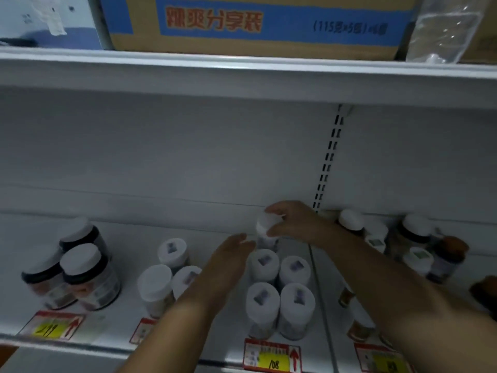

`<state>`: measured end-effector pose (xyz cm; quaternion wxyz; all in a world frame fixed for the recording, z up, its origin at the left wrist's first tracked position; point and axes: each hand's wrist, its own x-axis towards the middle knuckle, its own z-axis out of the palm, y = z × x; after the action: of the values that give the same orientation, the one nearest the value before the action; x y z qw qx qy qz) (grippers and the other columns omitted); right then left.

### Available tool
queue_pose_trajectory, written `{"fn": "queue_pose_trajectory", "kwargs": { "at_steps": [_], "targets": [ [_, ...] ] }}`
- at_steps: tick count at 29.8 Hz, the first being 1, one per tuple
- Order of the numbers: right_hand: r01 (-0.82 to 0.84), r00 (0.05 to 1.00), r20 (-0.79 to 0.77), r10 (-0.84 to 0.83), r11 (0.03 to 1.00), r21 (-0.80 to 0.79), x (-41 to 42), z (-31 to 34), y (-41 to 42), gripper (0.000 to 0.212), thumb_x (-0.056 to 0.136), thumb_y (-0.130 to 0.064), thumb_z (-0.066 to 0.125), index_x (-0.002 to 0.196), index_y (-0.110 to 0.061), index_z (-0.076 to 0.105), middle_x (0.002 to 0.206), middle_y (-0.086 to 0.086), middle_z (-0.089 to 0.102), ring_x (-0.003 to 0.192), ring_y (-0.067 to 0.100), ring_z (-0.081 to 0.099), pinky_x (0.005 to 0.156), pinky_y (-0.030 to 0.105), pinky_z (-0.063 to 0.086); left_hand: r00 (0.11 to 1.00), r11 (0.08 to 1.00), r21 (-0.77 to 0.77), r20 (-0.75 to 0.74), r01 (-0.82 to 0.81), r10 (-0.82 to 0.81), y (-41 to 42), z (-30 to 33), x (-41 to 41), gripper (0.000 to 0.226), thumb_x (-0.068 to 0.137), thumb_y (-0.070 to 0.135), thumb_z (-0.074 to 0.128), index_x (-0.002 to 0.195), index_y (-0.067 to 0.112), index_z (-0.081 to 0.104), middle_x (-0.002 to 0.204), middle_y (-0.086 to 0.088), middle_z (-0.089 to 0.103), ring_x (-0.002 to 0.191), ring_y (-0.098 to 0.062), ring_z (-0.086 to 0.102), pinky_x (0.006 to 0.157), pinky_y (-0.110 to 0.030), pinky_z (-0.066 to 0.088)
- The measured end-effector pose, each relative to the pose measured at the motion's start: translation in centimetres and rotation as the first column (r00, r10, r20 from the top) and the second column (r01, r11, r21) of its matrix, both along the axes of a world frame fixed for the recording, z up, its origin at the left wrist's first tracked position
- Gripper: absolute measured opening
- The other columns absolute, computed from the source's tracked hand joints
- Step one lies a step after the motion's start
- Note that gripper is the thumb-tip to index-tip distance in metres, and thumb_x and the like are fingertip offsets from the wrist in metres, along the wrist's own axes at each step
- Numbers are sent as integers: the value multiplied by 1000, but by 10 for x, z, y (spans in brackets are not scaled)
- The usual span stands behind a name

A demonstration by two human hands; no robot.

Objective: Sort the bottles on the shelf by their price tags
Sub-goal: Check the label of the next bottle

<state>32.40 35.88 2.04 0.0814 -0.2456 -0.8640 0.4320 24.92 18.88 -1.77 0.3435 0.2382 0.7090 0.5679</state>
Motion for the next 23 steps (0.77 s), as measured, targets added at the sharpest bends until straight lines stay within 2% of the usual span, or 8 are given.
{"fn": "queue_pose_trajectory", "kwargs": {
  "at_steps": [2,5,10,13,16,19,21,23],
  "targets": [
    [-3,999,43,3,1000,-14,-3,-16,-1,55,71,-8,77,122,-14,58,124,0,57,105,8,50,76,5,40,997,997,-25,21,77,-77,5,-11,1,8,83,41,55,88,39,61,100,13,63,93,-10,60,78,-32,49],
    [-16,997,73,20,999,-51,1,-33,-3,48,76,-8,72,122,-14,58,115,-4,57,106,10,53,68,-3,40,990,989,-53,38,139,-137,8,-26,0,17,77,45,55,93,42,58,96,10,64,90,-14,62,78,-34,50],
    [-49,993,103,50,999,-12,7,-41,-6,48,80,-12,68,125,-17,53,124,-1,55,113,15,51,91,24,42,987,987,-86,96,138,-130,14,-29,-3,19,84,34,61,97,40,49,93,12,58,85,-11,59,72,-32,48],
    [3,999,50,-3,1000,0,20,-39,1,55,83,-22,67,134,-20,46,140,-1,47,125,13,45,96,17,33,994,988,-122,71,93,-84,15,-26,-2,38,86,31,60,117,34,38,105,3,54,87,-16,56,78,-34,45],
    [285,958,-72,-277,905,316,49,-18,36,51,84,-29,62,132,-18,48,140,5,48,124,20,47,95,19,32,998,998,-60,-61,-12,9,8,-17,0,38,87,23,60,119,35,43,117,0,50,105,-20,49,87,-34,38],
    [259,868,165,-469,709,656,81,-3,75,50,82,-38,58,124,-12,53,129,12,57,112,30,55,96,33,43,988,996,63,-134,-67,75,0,-2,10,30,87,17,61,111,33,52,117,0,57,110,-20,52,90,-33,38],
    [185,892,200,-405,731,657,88,-8,82,39,82,-30,60,115,-8,59,121,13,61,106,30,57,90,33,46,982,993,101,-171,-61,78,-1,8,18,28,88,14,60,109,32,54,116,1,58,109,-18,52,90,-31,37],
    [183,945,104,-310,765,618,89,-14,82,34,83,-19,60,115,-8,61,122,13,58,108,29,55,87,27,42,963,991,113,-251,-71,97,0,18,26,29,88,13,59,107,35,54,117,3,56,107,-14,50,90,-27,34]
  ]
}}
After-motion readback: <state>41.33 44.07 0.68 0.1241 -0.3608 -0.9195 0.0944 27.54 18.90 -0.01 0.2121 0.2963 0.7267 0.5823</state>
